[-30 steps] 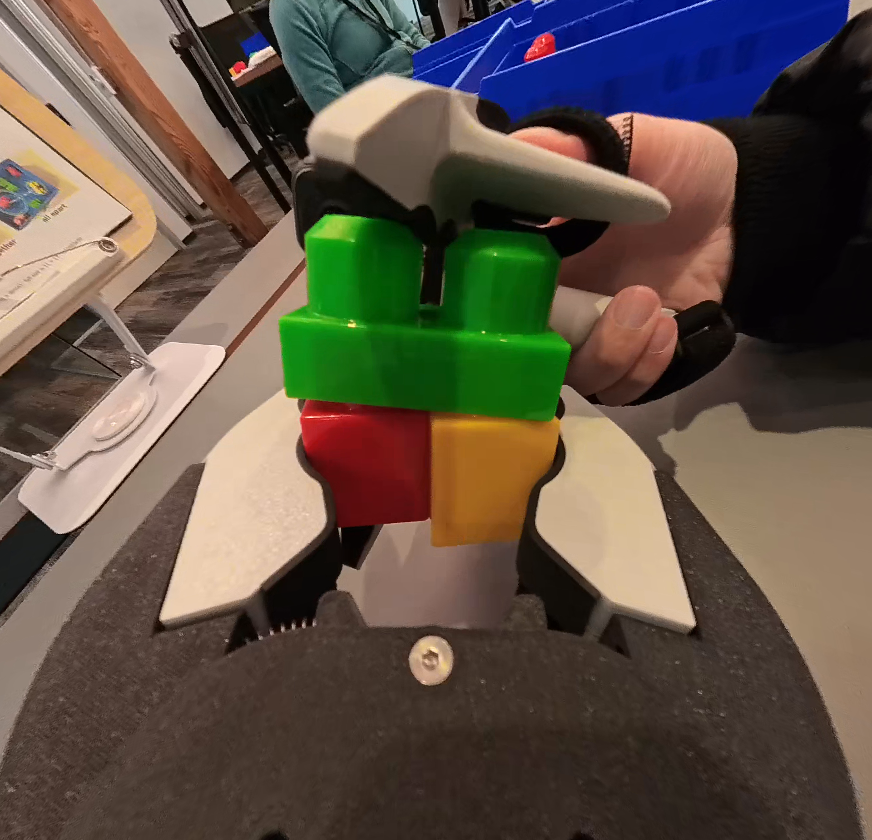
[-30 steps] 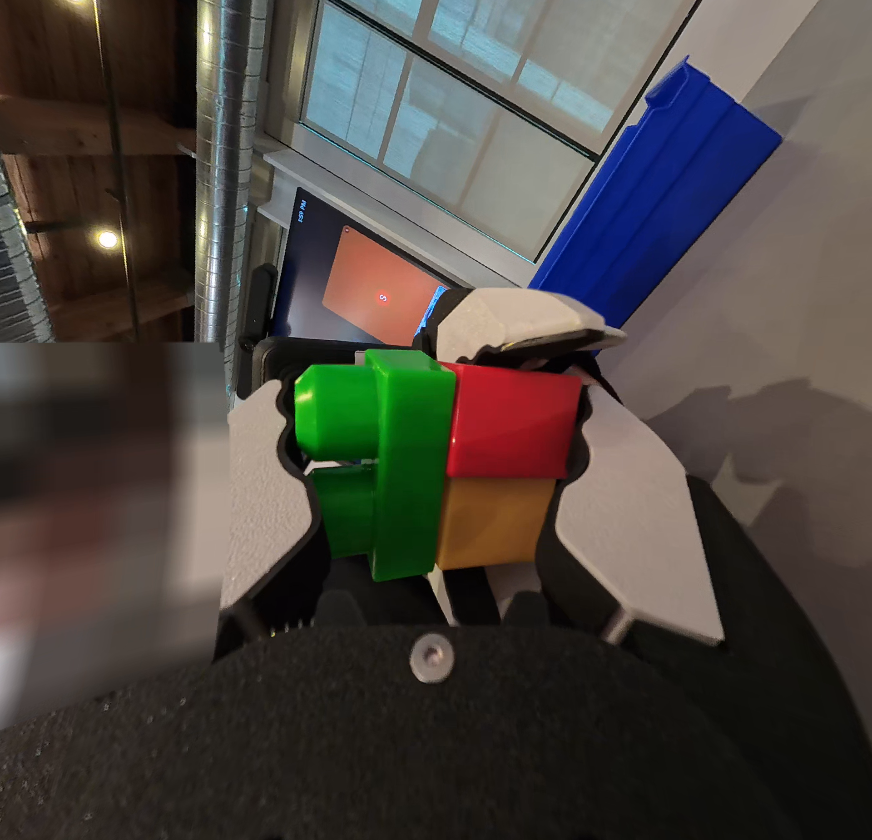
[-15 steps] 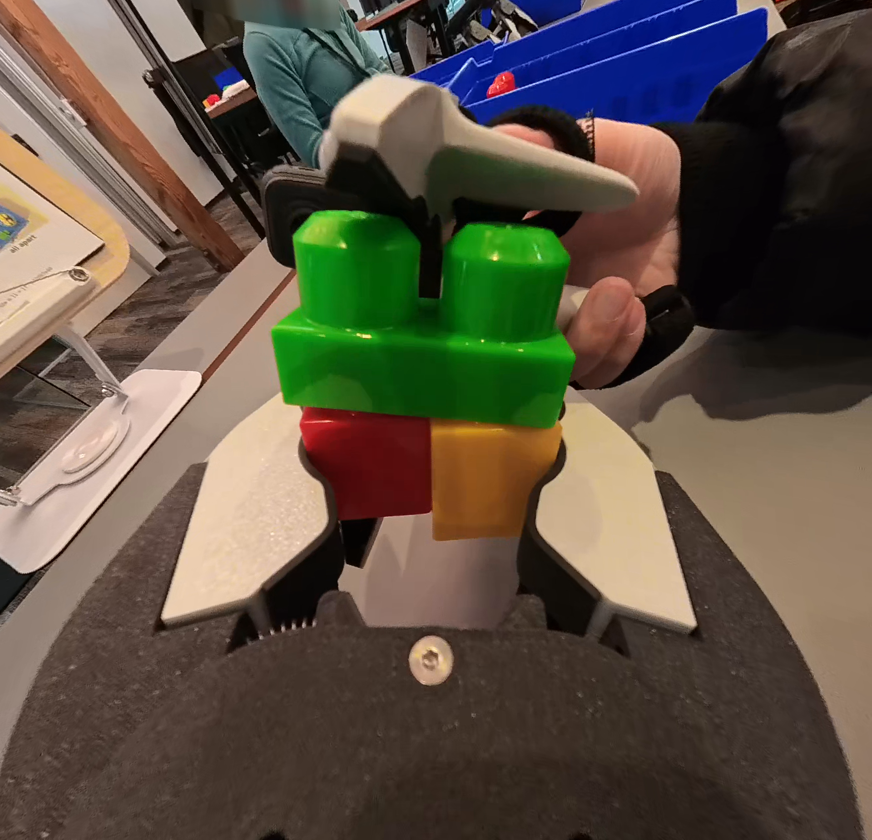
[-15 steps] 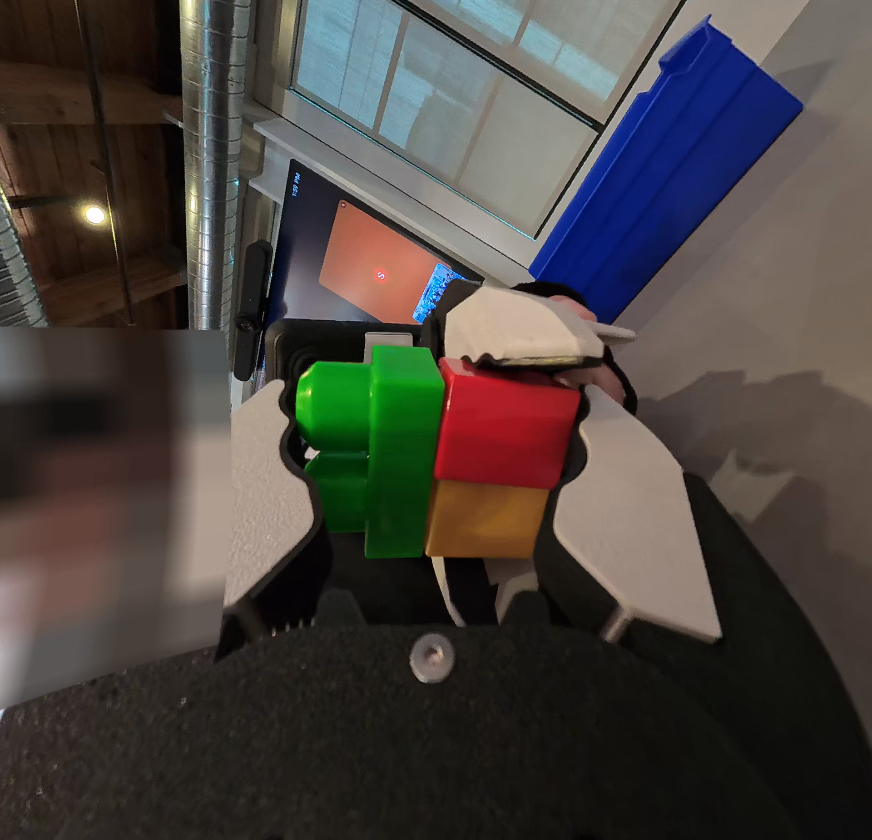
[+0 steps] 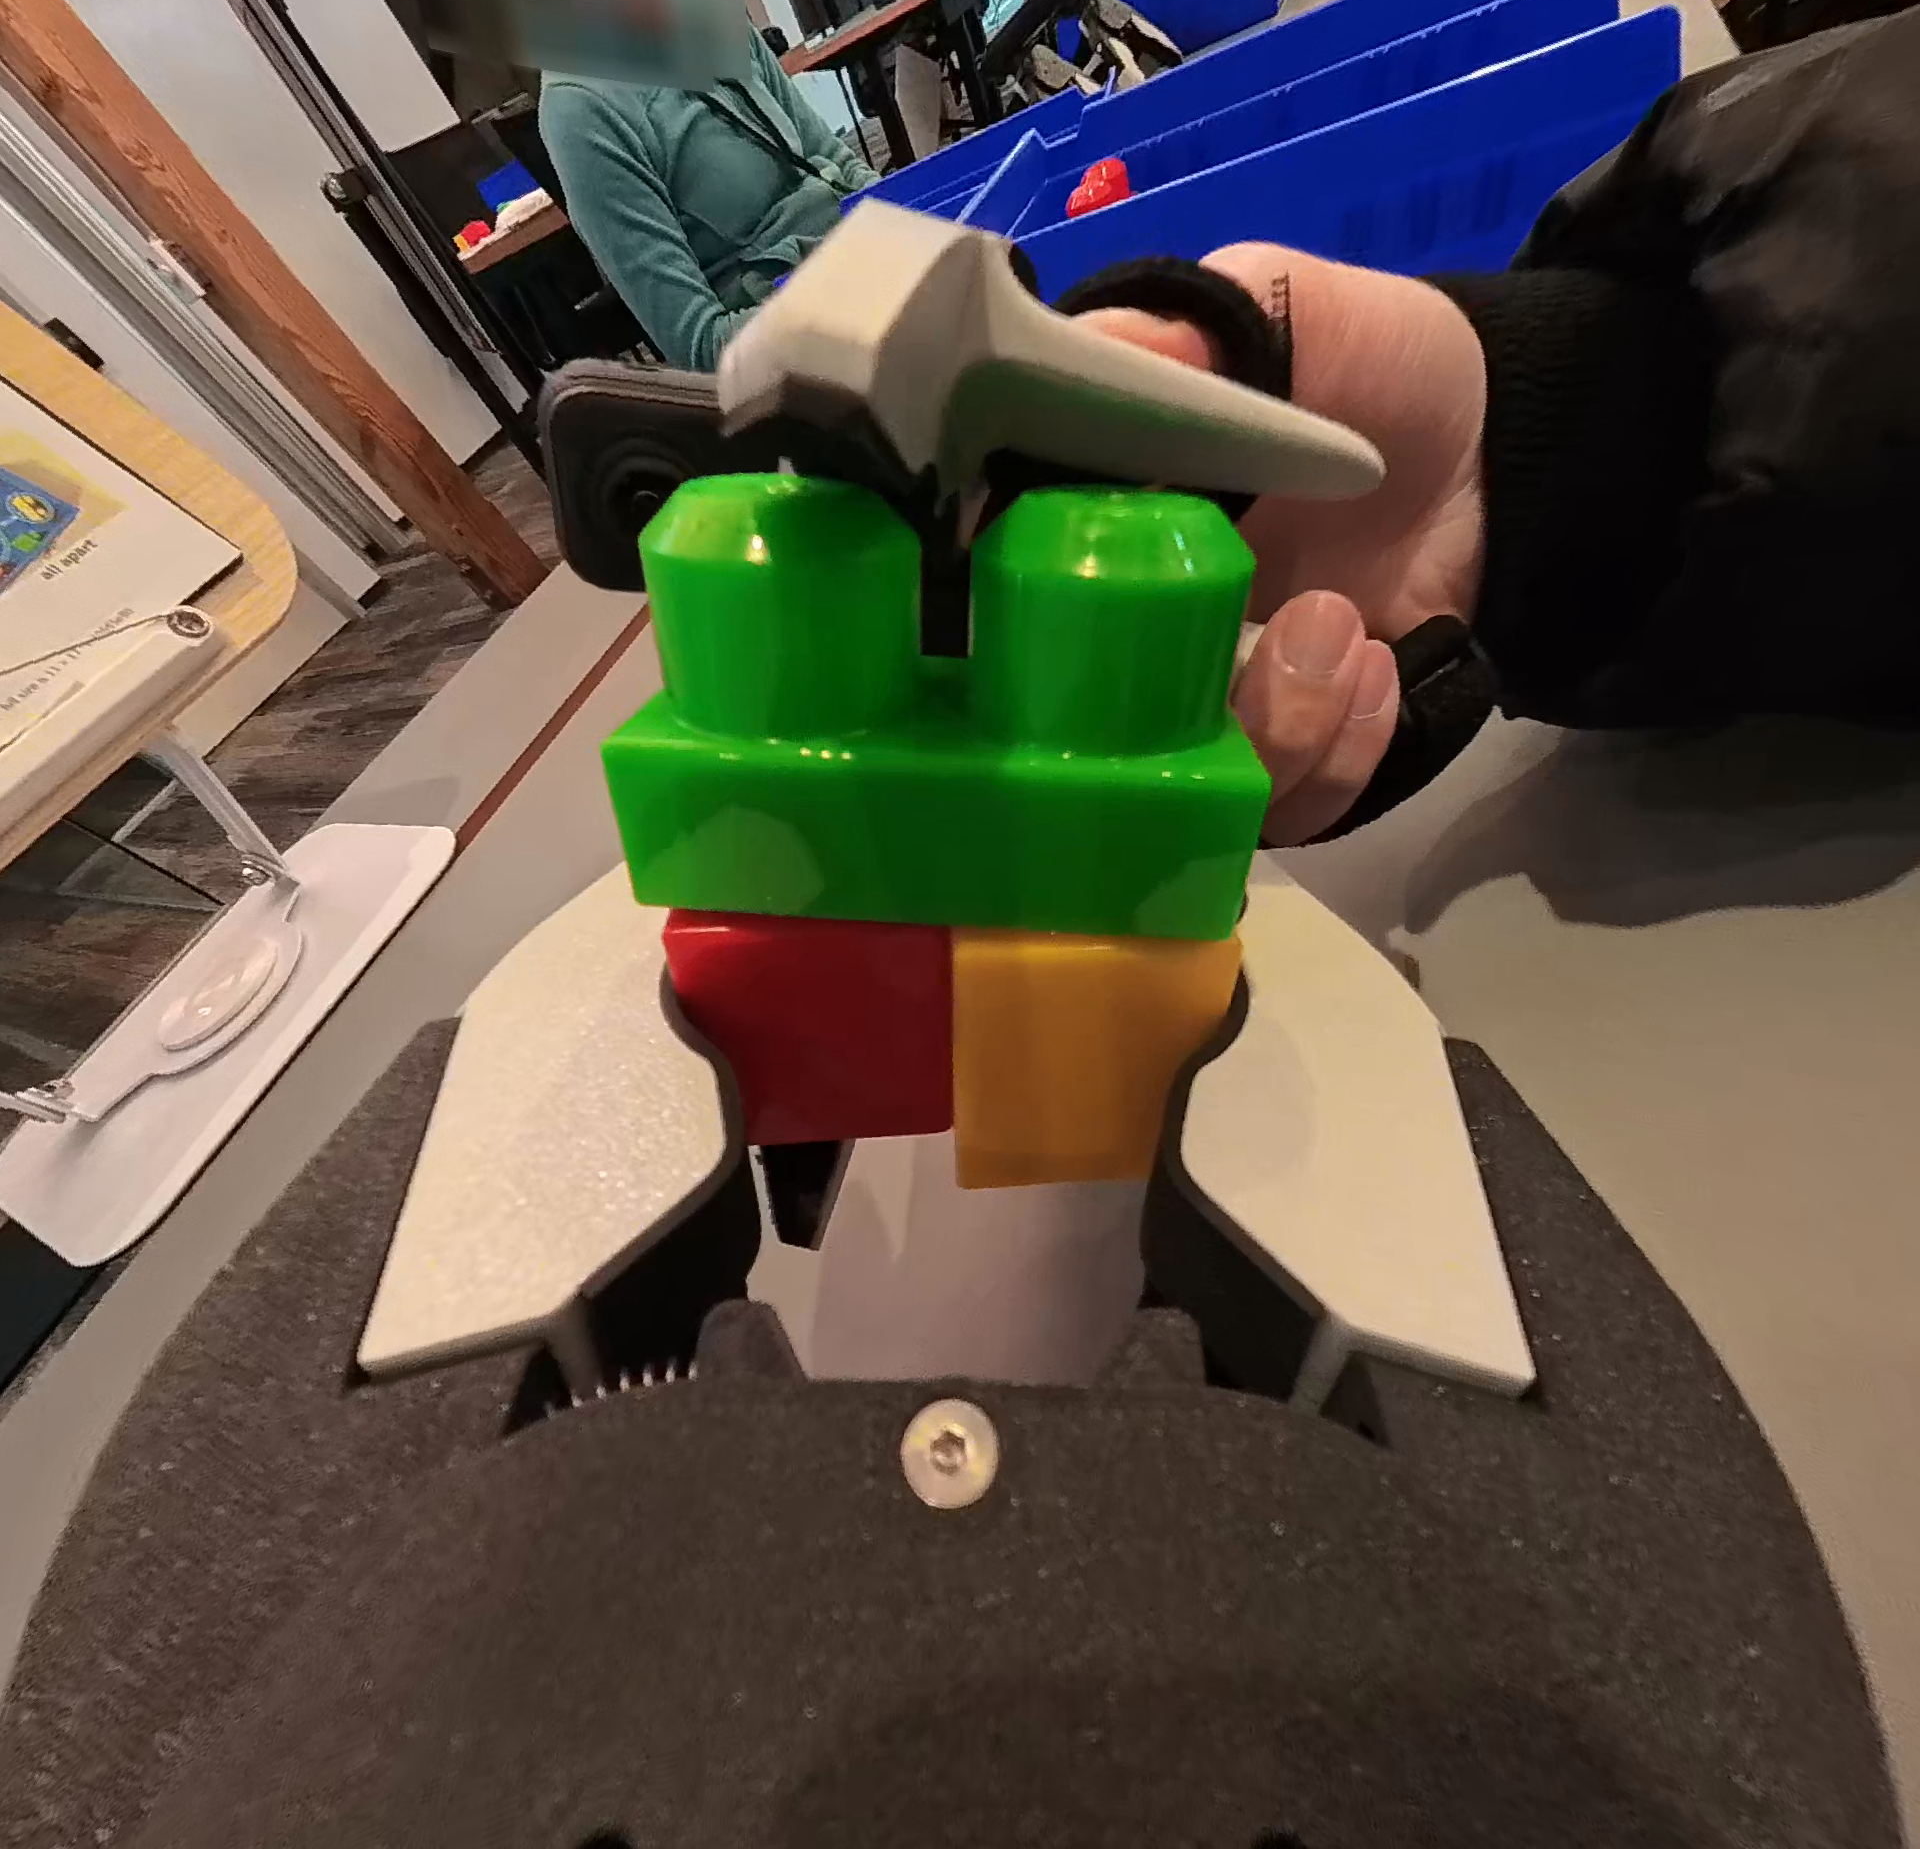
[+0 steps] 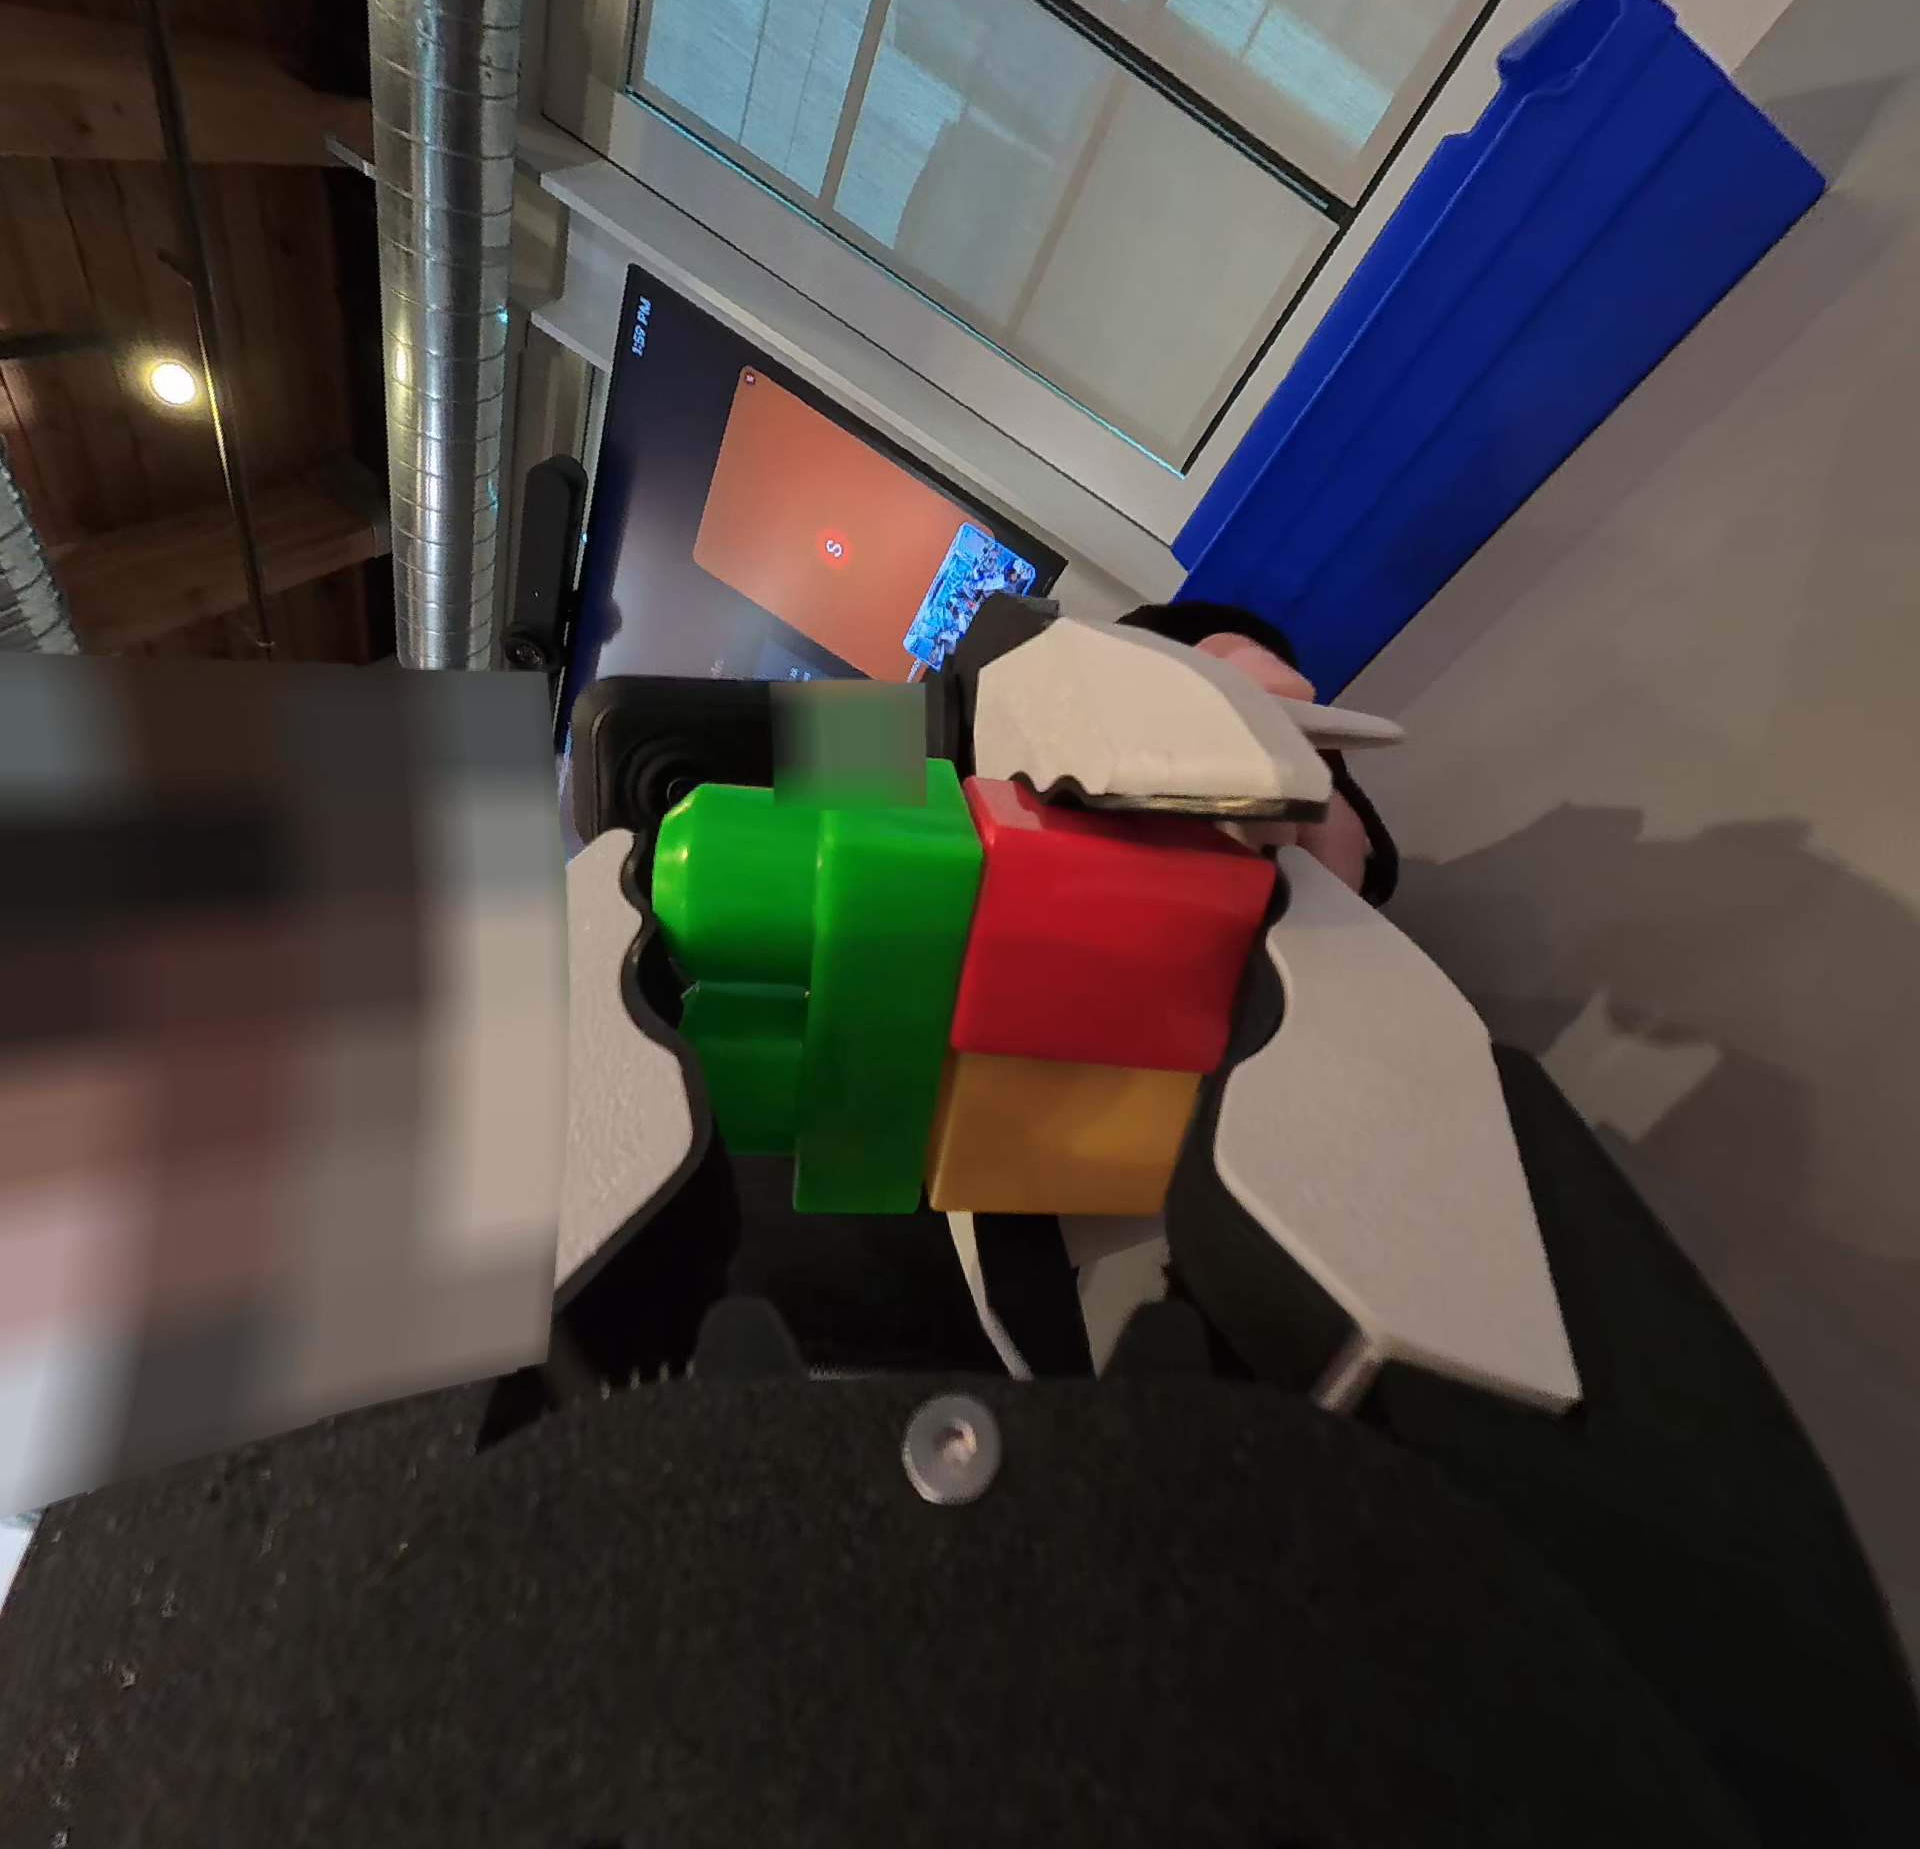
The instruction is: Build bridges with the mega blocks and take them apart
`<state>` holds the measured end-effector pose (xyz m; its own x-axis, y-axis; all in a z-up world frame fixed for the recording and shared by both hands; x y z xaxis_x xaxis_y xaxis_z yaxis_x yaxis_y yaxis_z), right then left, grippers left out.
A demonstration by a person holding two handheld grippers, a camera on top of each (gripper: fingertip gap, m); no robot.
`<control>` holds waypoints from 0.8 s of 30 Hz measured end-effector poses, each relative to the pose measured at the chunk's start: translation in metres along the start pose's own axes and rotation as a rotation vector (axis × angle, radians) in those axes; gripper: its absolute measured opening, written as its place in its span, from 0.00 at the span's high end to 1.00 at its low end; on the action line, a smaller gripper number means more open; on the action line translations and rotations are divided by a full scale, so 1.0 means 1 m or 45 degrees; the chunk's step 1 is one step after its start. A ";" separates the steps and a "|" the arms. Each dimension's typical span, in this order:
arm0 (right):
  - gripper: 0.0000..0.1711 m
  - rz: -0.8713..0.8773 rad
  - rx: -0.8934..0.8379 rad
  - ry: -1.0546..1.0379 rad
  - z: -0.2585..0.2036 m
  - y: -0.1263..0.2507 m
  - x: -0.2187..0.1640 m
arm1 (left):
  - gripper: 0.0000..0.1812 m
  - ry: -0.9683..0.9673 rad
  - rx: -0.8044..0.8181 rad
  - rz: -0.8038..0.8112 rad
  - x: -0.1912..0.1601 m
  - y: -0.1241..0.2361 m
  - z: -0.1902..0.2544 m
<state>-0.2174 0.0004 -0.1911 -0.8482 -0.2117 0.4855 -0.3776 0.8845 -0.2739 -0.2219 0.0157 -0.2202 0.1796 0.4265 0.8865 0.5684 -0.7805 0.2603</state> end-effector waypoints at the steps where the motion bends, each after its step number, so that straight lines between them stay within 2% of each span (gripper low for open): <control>1: 0.38 0.020 0.001 -0.002 0.001 0.000 0.002 | 0.49 -0.001 0.017 -0.011 -0.001 0.000 -0.002; 5: 0.37 0.069 -0.023 0.012 0.000 -0.002 0.007 | 0.49 -0.013 0.065 -0.002 0.000 0.000 -0.007; 6: 0.31 0.063 -0.062 0.030 0.000 -0.001 0.006 | 0.49 -0.027 0.097 -0.001 0.001 0.001 -0.010; 8: 0.27 0.050 -0.148 0.045 0.004 0.002 0.003 | 0.49 -0.031 0.168 0.018 0.003 0.005 -0.018; 11: 0.29 0.049 -0.095 0.007 0.000 0.002 0.000 | 0.49 -0.024 0.266 -0.028 -0.003 0.008 -0.033; 15: 0.30 -0.021 -0.094 -0.022 0.005 -0.007 -0.010 | 0.49 -0.056 0.225 -0.044 -0.005 0.004 -0.026; 18: 0.32 -0.014 -0.008 -0.081 0.004 -0.011 -0.012 | 0.49 -0.039 0.217 -0.047 -0.005 0.003 -0.025; 24: 0.33 -0.036 -0.021 -0.038 0.004 -0.011 -0.013 | 0.49 -0.050 0.222 -0.063 -0.006 0.003 -0.025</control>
<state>-0.2035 -0.0086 -0.1975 -0.8483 -0.2487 0.4675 -0.3954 0.8848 -0.2468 -0.2411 -0.0008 -0.2147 0.1769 0.4827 0.8578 0.7075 -0.6682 0.2301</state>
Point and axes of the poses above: each gripper's, where its closed fingertips meet, y back along the fingers, x out of its top, z = x × y across the jaws, the point moved 3 cm from there along y, back along the fingers, and after that the axes turned 3 degrees about x, right-handed, at the moved point
